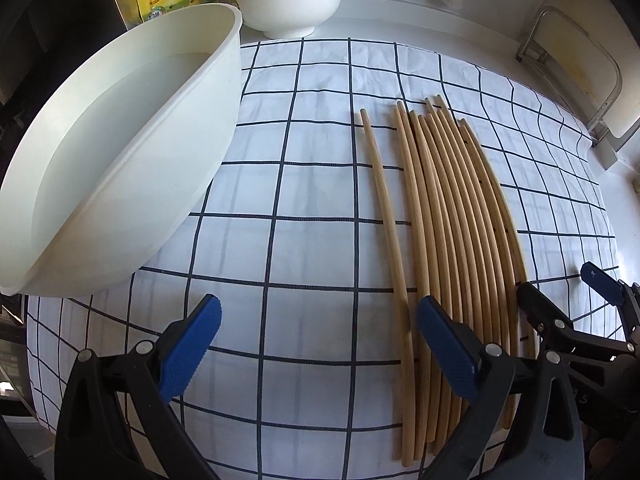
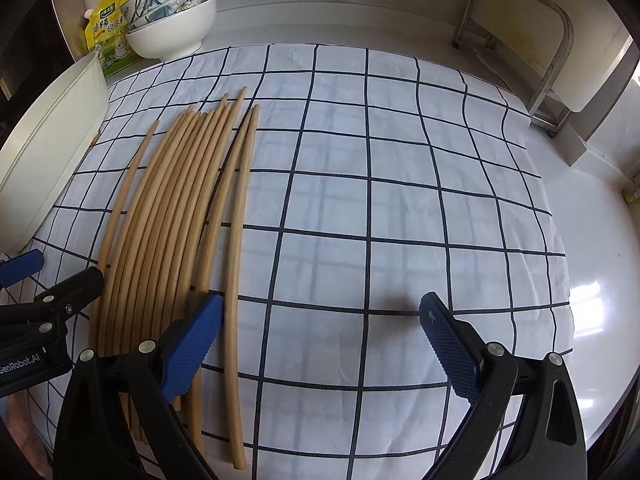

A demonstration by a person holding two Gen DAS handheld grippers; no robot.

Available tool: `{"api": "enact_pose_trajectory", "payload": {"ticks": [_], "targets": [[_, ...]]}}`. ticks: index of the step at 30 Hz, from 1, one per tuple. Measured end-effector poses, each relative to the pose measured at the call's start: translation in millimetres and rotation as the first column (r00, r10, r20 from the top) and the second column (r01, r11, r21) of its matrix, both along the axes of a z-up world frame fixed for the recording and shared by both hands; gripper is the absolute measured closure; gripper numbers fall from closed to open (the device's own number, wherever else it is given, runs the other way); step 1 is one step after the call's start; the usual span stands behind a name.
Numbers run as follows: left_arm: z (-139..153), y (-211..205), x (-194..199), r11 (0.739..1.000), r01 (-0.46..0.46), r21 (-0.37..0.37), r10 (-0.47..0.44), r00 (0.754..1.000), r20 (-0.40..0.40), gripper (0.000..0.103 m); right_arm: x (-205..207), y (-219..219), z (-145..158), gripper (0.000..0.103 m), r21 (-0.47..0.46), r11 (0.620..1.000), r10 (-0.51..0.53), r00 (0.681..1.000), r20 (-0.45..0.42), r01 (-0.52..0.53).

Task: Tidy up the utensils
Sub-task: 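Lower the left tool onto one wooden chopstick and close it while the right tool grasps another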

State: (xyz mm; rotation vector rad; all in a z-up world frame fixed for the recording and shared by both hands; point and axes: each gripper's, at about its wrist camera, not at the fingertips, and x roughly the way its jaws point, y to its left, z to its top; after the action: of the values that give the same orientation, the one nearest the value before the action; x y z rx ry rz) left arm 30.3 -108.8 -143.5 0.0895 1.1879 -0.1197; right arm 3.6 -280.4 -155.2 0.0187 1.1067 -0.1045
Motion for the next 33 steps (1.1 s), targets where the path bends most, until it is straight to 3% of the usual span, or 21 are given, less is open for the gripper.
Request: {"api": "enact_pose_trajectory", "payload": {"ticks": [6, 11, 17, 19, 21, 28, 33], "targets": [[-6.6, 5.1, -1.0, 0.999, -0.031, 0.011, 0.031, 0.999, -0.02, 0.008, -3.2, 3.0, -0.7, 0.013, 0.01, 1.0, 0.022, 0.999, 0.025, -0.022], [-3.3, -0.3, -4.2, 1.0, -0.017, 0.006, 0.017, 1.0, 0.0, 0.024, -3.3, 11.9, 2.1, 0.029, 0.019, 0.997, 0.073, 0.996, 0.051, -0.074], [2.9, -16.7, -5.2, 0.999, 0.047, -0.004, -0.047, 0.999, -0.002, 0.06, -3.5, 20.6, 5.6, 0.056, 0.018, 0.991, 0.133, 0.989, 0.061, -0.135], [3.8, -17.8, -4.3, 0.998, 0.059, -0.009, -0.06, 0.998, -0.013, 0.083, -3.1, 21.0, 7.1, 0.082, 0.016, 0.99, 0.138, 0.989, 0.056, -0.139], [2.7, -17.8, -1.8, 0.998, 0.068, -0.018, -0.068, 0.997, -0.025, 0.095, -1.7, 18.3, 7.6, 0.096, 0.018, 0.991, 0.13, 0.99, 0.048, -0.131], [5.5, -16.8, 1.1, 0.995, 0.086, -0.051, -0.089, 0.995, -0.05, 0.096, -3.3, 10.7, 10.8, 0.097, 0.092, 0.99, 0.1, 0.994, 0.036, -0.103], [28.7, -8.0, -0.8, 0.988, 0.116, -0.101, -0.12, 0.992, -0.028, 0.096, -6.5, 7.8, 30.2, 0.097, 0.111, 0.991, 0.073, 0.995, 0.061, -0.079]]}}
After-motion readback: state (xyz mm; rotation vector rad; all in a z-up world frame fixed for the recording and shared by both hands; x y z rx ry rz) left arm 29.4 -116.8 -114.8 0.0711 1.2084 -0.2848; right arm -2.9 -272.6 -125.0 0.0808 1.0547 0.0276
